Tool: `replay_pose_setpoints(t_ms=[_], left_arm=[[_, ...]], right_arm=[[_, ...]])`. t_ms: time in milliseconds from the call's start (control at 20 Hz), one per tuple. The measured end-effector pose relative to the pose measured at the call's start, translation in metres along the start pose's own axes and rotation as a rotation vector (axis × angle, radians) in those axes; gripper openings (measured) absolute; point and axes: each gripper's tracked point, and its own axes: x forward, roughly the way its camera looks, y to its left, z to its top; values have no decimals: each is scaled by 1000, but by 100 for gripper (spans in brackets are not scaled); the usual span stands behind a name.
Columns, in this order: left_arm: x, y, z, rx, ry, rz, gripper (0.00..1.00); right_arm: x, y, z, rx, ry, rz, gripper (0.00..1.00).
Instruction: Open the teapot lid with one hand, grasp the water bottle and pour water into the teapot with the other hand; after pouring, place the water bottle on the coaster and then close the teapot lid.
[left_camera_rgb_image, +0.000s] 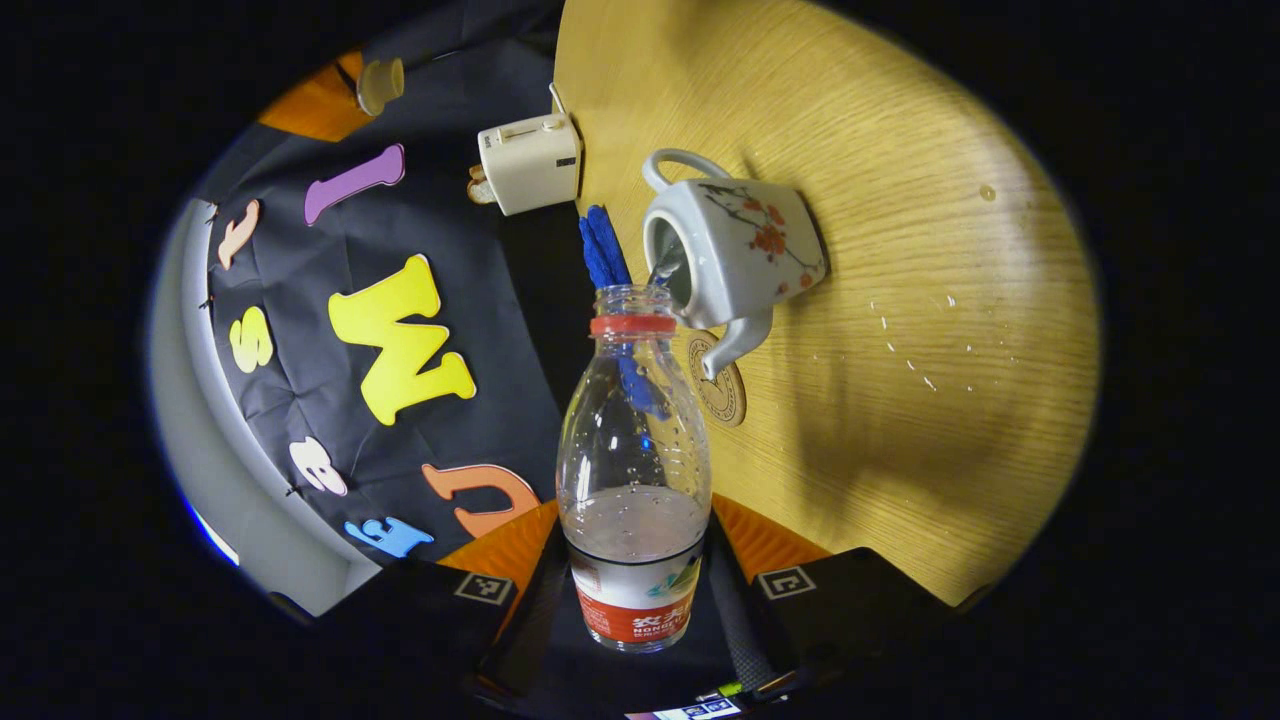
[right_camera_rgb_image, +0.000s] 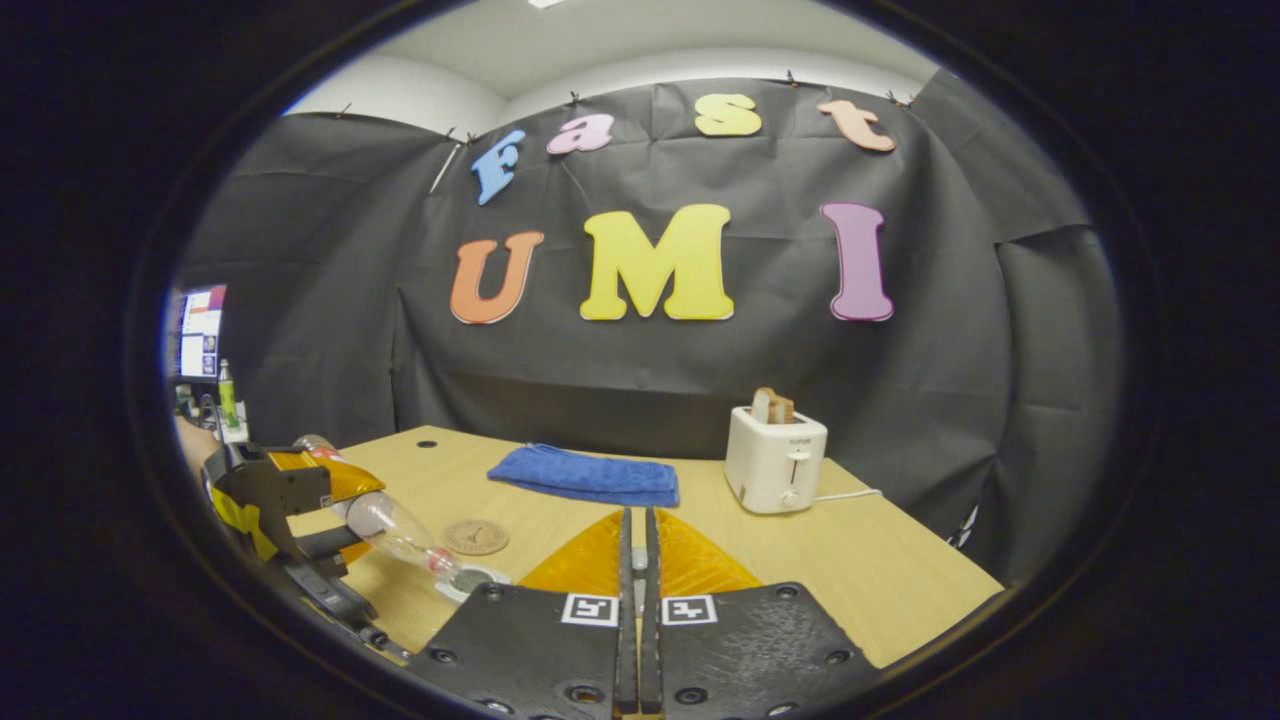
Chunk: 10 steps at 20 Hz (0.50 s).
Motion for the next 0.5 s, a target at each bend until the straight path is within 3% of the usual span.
replay_pose_setpoints(t_ms=[500], left_arm=[[-3,12,6,120,10,30,73]], right_arm=[[0,1,-1,-12,4,4,0]])
